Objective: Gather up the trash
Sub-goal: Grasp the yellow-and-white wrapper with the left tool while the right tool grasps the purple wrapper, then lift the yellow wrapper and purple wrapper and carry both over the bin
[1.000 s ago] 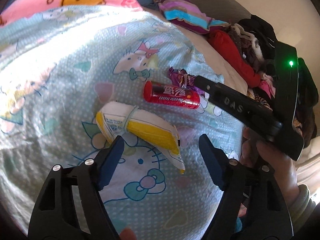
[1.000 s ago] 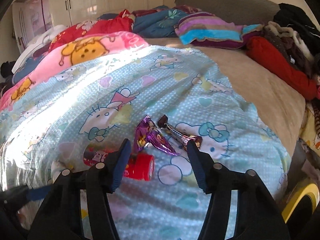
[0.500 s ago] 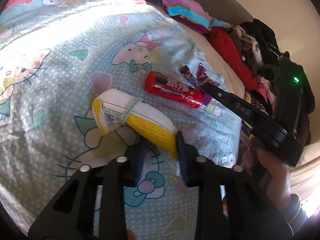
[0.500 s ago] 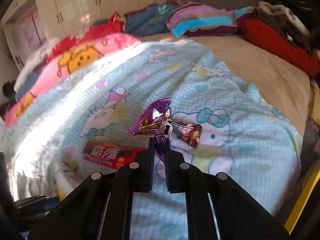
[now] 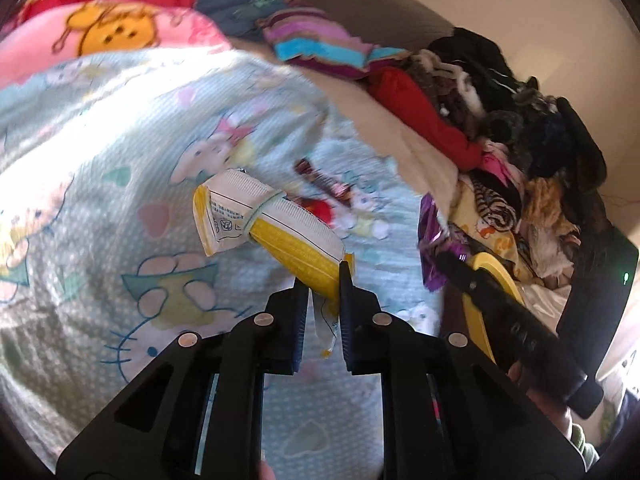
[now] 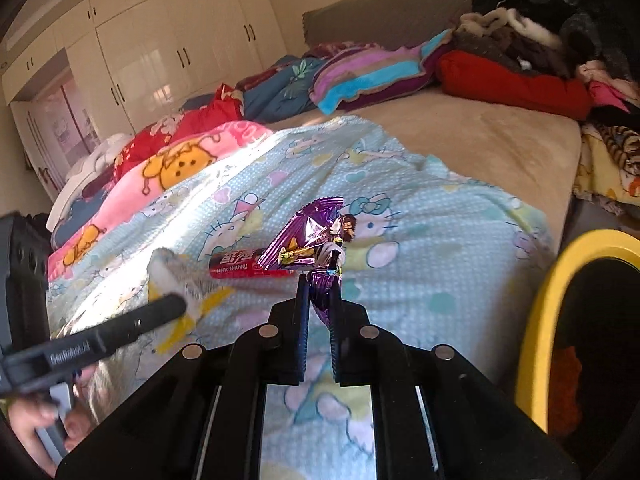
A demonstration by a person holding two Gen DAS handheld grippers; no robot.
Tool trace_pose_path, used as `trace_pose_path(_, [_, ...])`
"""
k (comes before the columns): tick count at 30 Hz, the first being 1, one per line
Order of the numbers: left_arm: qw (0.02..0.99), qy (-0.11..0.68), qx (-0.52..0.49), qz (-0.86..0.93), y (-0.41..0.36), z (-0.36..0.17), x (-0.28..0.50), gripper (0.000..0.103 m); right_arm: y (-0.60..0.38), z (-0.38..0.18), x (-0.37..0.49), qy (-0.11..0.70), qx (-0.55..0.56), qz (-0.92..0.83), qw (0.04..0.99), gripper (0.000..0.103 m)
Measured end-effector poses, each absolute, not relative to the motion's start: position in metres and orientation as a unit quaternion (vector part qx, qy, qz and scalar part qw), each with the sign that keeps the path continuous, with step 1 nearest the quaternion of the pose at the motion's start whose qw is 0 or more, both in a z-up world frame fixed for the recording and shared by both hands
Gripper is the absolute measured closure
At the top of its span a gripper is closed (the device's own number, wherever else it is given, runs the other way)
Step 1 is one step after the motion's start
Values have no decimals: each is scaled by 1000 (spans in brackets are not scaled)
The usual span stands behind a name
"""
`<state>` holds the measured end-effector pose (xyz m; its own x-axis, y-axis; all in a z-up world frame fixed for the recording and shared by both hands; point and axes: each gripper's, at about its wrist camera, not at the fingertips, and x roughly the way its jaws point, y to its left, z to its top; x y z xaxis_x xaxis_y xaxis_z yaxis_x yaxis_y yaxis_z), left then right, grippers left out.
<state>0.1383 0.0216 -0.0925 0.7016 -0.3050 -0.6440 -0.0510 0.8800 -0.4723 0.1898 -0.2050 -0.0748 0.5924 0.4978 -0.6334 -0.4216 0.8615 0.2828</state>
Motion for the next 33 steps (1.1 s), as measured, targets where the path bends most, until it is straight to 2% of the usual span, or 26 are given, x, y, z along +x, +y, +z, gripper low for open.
trace_pose_path(15, [918, 340, -162, -128, -41, -46, 125, 94, -275, -53, 158, 351, 91, 215, 907, 94])
trace_pose_path(33, [918, 334, -113, -183, -108, -32, 112, 94, -369, -43, 137, 327, 151, 142, 922, 94])
